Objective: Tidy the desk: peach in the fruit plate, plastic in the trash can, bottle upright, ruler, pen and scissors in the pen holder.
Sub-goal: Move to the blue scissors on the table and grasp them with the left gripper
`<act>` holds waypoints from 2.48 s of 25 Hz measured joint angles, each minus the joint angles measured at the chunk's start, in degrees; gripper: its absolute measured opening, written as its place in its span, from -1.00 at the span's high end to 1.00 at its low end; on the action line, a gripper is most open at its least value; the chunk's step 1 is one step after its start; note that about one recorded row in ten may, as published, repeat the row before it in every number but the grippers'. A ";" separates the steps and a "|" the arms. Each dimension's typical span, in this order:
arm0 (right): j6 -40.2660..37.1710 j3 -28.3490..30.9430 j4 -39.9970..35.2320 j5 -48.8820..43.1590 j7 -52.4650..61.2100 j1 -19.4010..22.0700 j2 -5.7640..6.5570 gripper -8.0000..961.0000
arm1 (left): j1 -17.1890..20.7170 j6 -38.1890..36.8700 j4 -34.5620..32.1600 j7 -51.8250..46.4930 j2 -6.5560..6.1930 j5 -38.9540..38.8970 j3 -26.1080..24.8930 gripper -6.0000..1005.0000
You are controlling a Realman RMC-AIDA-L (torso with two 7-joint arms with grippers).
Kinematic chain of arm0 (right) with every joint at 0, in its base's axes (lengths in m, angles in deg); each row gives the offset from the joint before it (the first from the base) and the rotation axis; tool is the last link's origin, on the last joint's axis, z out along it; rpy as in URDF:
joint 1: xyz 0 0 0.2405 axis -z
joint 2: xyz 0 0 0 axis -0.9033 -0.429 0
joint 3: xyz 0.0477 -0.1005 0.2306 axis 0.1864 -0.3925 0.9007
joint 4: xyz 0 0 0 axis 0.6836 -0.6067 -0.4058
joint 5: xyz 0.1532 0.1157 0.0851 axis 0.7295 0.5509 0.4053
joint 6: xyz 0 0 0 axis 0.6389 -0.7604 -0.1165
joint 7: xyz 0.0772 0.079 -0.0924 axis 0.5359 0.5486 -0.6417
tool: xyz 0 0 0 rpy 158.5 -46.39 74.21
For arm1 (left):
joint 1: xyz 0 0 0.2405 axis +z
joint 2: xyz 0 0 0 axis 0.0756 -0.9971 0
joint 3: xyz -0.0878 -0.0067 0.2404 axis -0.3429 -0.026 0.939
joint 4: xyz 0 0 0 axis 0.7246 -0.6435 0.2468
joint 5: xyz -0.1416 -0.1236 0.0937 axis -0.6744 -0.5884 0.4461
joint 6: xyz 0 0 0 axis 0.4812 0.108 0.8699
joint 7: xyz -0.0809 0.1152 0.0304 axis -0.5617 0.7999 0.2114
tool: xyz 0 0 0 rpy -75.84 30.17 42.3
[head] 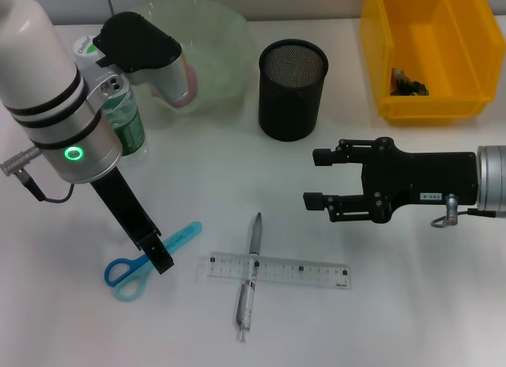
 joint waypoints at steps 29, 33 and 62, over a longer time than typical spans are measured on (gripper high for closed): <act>-0.10 0.00 0.00 -0.14 0.01 0.16 0.00 -0.52 | 0.80 5.32 2.97 0.48 0.00 -0.30 4.48 -0.55; -0.08 0.00 0.00 -0.14 0.02 0.16 0.00 -0.52 | 0.98 5.52 2.97 0.48 -0.01 -0.83 5.22 -0.54; -0.43 0.01 0.00 0.14 0.09 0.25 0.00 -0.52 | 0.90 5.84 2.38 0.36 0.00 -0.88 7.96 -0.54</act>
